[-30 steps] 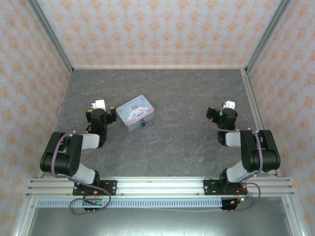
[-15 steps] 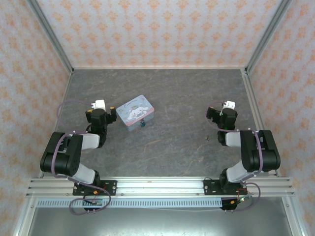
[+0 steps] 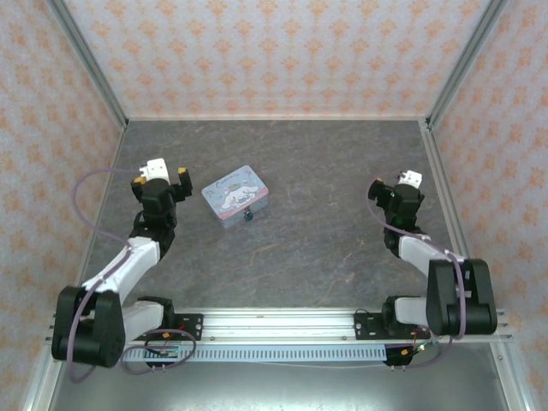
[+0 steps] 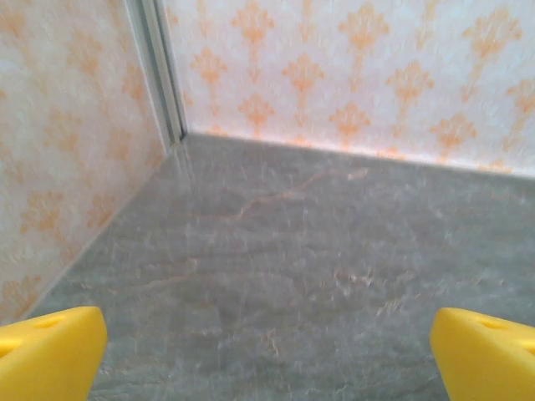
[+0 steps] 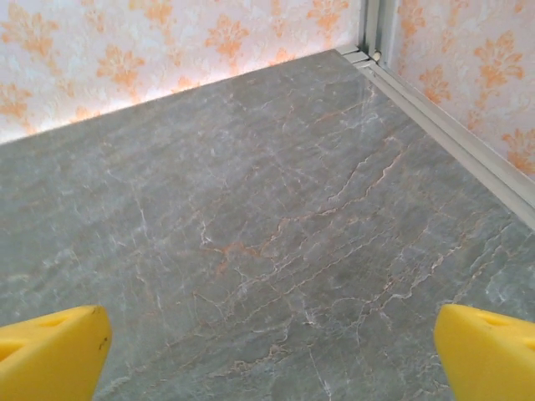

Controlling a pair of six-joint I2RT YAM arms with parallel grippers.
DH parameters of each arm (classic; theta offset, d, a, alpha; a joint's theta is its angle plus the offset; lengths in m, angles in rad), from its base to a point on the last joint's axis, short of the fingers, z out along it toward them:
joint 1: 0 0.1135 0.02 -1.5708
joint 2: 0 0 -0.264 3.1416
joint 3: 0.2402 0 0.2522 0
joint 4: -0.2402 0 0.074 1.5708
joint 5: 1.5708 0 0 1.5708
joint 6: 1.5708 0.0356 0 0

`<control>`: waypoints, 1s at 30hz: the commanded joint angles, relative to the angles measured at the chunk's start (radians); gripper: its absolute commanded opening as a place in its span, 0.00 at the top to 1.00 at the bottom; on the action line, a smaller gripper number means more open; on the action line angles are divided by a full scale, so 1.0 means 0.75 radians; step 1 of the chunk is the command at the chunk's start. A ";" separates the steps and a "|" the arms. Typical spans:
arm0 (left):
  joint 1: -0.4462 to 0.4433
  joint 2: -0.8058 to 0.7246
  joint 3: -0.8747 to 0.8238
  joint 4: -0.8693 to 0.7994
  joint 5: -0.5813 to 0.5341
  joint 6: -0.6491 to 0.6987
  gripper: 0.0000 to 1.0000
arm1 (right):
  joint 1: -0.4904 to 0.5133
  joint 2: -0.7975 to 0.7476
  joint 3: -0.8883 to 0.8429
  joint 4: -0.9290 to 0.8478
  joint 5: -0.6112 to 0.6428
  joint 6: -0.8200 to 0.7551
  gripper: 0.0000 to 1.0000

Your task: Unlock the padlock with the key

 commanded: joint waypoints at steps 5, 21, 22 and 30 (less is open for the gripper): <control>-0.006 -0.142 0.303 -0.714 0.175 -0.361 0.00 | 0.000 -0.210 0.291 -0.817 -0.057 0.287 0.01; -0.595 0.157 0.420 -0.523 0.505 -0.779 0.00 | 0.247 -0.097 0.458 -1.769 -0.203 0.633 0.33; -0.605 0.187 0.439 -0.512 0.507 -0.777 0.00 | 0.254 -0.054 0.442 -1.750 -0.212 0.653 0.36; -0.620 0.273 0.485 -0.493 0.532 -0.785 0.00 | 0.320 0.127 0.441 -1.649 -0.204 0.735 0.49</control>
